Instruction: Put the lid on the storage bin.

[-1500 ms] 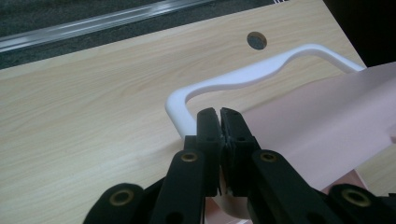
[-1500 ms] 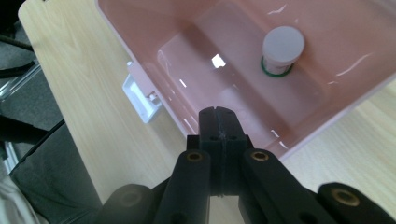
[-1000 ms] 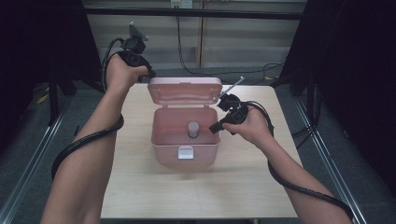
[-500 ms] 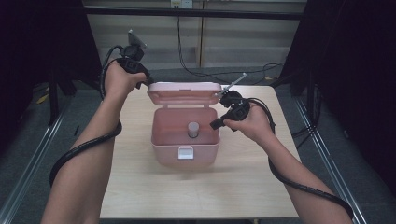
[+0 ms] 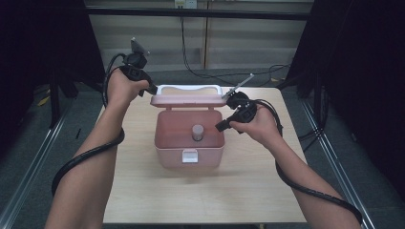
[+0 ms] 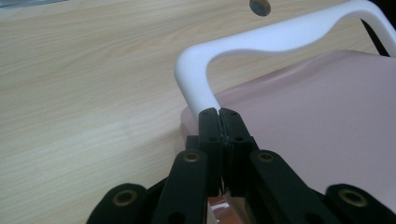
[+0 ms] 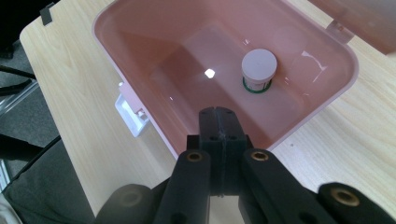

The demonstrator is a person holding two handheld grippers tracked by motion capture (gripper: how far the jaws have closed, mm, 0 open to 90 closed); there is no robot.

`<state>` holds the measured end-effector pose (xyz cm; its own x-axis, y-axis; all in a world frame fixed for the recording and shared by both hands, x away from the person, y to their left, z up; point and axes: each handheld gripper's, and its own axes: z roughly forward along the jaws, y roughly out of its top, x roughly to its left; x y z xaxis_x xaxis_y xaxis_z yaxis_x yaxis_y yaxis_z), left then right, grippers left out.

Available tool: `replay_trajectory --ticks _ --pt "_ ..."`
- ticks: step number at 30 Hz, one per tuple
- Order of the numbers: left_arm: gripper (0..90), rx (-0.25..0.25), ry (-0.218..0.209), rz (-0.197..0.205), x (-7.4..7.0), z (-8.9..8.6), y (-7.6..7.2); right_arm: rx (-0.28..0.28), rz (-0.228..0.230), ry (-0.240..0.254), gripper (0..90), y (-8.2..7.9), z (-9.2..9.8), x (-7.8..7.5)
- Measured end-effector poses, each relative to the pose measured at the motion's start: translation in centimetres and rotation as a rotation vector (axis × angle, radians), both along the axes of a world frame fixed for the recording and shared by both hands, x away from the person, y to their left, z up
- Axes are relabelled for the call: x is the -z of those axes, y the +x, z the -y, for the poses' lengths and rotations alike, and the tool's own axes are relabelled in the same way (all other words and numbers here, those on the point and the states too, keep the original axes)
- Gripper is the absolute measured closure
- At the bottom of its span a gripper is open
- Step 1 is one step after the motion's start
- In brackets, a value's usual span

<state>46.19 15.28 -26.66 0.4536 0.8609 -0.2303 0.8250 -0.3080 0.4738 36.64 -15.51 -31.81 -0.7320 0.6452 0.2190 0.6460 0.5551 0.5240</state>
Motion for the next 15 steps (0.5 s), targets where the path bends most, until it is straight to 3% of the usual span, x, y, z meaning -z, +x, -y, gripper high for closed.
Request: replay_trajectory --ticks 5,10,15 --pt "87.8 0.002 0.003 -0.001 0.49 -0.33 -0.12 -0.011 -0.005 -0.005 90.0 -0.27 0.02 0.41" --pt "84.1 -0.012 0.003 0.005 0.8 -0.58 -0.19 -0.021 -0.002 0.023 90.0 -0.69 0.23 0.87" --pt "81.6 -0.015 -0.001 0.004 1.05 -0.65 -0.29 -0.028 0.001 0.012 90.0 -0.92 0.25 1.0"
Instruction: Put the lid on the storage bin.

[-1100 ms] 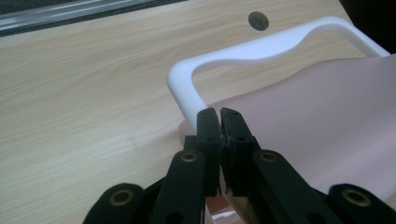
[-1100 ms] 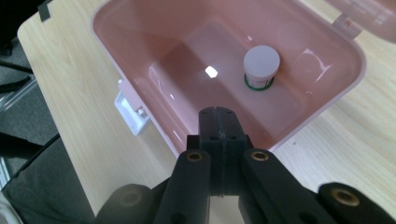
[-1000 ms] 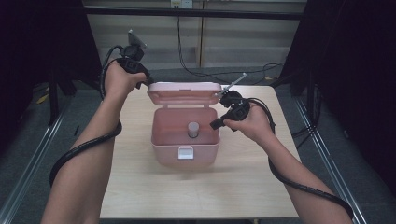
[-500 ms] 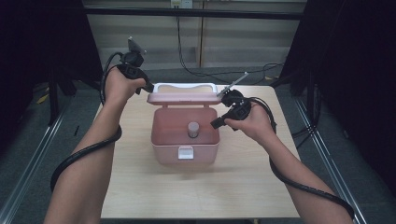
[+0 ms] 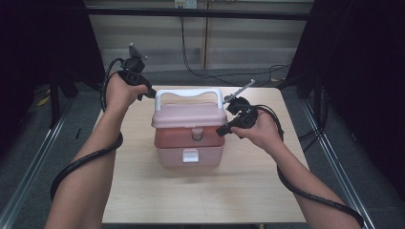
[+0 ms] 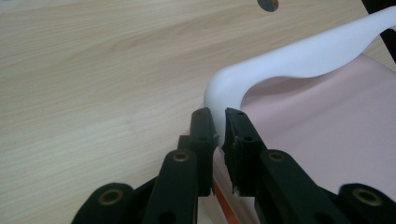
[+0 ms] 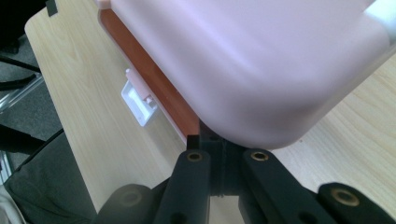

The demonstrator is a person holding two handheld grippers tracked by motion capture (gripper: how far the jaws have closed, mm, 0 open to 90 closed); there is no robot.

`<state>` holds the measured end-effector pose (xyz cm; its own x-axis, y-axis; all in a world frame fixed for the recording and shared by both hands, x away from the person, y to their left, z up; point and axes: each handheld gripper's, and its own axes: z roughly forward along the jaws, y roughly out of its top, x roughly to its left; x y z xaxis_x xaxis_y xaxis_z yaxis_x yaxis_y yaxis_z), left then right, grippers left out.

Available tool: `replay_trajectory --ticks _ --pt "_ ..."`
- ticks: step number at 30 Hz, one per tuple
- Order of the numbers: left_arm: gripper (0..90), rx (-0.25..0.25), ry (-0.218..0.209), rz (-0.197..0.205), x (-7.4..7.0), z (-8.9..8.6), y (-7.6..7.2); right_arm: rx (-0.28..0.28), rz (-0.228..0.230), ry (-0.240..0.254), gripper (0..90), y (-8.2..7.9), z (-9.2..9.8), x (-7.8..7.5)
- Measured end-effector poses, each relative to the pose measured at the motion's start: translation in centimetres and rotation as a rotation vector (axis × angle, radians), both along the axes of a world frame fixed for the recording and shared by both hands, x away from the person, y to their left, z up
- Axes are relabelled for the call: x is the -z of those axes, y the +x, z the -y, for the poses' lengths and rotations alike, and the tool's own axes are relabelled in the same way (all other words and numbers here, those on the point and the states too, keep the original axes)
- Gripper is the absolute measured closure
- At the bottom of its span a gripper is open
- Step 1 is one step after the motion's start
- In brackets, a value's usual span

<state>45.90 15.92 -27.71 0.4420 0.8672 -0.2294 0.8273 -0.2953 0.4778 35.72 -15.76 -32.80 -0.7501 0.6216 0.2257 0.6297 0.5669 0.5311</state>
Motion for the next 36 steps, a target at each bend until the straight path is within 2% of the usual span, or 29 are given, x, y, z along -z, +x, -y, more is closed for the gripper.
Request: replay_trajectory --ticks 5,7,14,18,20,23,29,36 --pt "74.3 -0.014 -0.001 0.003 0.0 -0.2 -0.2 -0.009 -0.001 -0.012 90.0 -0.3 -0.2 0.4" --pt "72.9 -0.017 -0.001 0.011 0.1 -0.3 -0.3 -0.008 -0.001 -0.005 90.0 -0.4 -0.1 0.6" --pt "59.5 -0.031 -0.002 0.043 0.5 -1.1 -0.5 -0.019 0.001 -0.012 90.0 -0.7 -0.2 1.0" --pt "43.1 -0.055 -0.001 0.08 0.8 -1.6 -0.6 -0.027 0.01 -0.023 90.0 -1.0 -0.4 1.1" --pt "38.7 -0.054 0.013 0.096 1.0 -1.9 -0.7 -0.027 0.007 -0.018 90.0 -1.0 -0.4 1.2" --pt "32.6 -0.059 0.004 0.105 1.3 -2.2 -1.0 -0.03 0.008 -0.024 90.0 -1.2 -0.4 1.5" --pt "27.8 -0.051 0.018 0.123 2.2 -3.0 -1.5 -0.028 -0.001 -0.035 90.0 -1.6 -0.2 1.9" --pt "26.6 -0.057 0.006 0.123 3.5 -3.6 -1.8 -0.028 0.001 -0.036 90.0 -2.0 0.1 2.2"
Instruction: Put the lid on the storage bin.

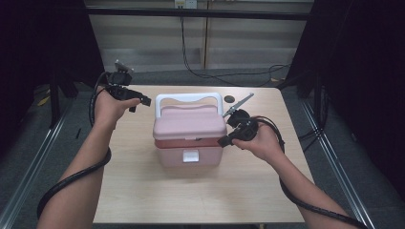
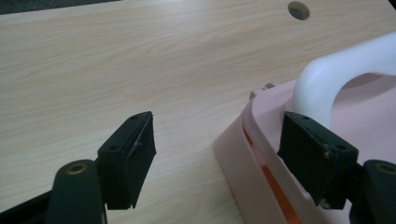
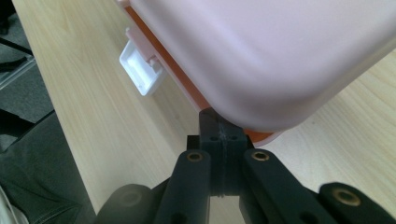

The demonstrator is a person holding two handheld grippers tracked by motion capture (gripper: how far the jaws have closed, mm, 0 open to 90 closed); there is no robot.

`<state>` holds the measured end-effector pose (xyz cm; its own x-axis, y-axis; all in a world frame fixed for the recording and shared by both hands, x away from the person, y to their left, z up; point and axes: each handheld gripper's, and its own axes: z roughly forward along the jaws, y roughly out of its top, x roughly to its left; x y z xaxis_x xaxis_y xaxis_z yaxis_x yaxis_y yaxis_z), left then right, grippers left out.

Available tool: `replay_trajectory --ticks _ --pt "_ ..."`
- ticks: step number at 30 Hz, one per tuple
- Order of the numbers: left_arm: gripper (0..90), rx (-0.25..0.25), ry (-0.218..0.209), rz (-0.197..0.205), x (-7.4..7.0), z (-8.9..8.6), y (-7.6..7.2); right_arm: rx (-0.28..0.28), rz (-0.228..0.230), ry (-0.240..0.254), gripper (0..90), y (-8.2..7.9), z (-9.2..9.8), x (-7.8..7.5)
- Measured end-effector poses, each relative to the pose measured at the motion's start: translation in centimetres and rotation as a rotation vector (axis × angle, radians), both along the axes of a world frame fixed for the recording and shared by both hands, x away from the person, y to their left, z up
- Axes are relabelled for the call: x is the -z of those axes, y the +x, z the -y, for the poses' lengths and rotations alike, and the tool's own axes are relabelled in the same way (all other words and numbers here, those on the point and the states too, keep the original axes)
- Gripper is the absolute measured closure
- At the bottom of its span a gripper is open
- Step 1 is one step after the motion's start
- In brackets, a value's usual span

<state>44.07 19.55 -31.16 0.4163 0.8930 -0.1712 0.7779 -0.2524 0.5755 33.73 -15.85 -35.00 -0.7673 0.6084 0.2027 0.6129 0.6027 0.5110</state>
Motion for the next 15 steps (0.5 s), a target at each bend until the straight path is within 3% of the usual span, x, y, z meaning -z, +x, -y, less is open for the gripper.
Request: replay_trajectory --ticks 15 --pt "24.8 -0.026 -0.01 -0.023 2.1 -1.3 -0.4 -0.008 -0.009 -0.014 89.0 -0.4 0.3 1.2"
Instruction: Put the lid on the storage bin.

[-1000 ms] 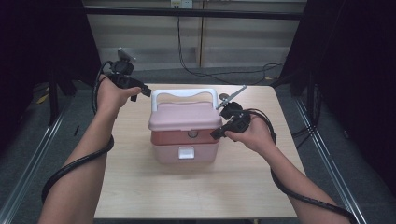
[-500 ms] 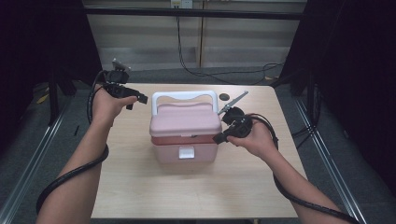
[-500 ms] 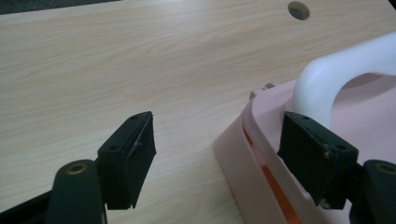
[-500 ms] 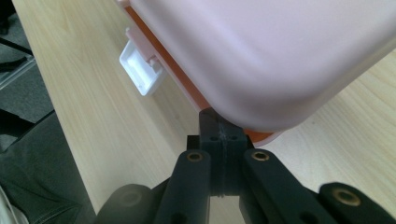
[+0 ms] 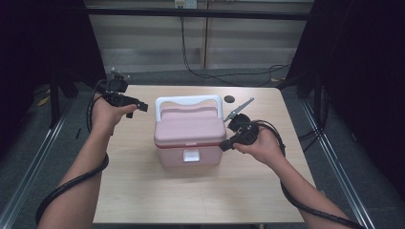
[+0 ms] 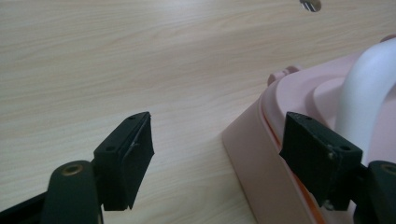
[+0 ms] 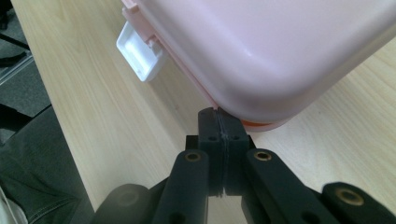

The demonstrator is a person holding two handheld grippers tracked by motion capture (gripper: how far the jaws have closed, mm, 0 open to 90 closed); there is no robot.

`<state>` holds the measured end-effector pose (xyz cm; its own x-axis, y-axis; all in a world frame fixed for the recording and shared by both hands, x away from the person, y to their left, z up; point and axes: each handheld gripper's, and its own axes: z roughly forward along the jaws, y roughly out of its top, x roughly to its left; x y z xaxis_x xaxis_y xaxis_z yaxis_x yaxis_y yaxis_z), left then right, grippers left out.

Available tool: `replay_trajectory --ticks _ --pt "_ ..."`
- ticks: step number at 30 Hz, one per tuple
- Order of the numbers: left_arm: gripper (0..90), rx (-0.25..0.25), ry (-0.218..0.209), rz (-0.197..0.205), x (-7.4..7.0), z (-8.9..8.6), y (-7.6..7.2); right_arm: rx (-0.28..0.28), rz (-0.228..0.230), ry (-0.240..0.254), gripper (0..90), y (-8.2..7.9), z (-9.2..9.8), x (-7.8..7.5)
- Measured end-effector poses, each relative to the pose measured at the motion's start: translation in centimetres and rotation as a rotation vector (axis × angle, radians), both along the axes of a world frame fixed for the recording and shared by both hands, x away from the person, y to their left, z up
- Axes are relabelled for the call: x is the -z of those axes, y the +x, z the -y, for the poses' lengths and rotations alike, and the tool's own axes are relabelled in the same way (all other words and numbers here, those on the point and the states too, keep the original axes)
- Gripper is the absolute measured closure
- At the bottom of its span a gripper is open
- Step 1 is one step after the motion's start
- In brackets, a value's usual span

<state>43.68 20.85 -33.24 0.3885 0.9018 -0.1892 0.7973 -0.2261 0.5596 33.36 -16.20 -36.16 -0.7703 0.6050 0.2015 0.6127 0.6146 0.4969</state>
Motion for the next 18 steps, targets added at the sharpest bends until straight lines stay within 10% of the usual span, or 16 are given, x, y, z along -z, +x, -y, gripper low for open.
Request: replay_trajectory --ticks 18 --pt "24.6 -0.003 0.005 -0.027 2.3 -1.2 -1.2 0.017 0.02 0.009 82.4 -0.7 0.5 0.3"
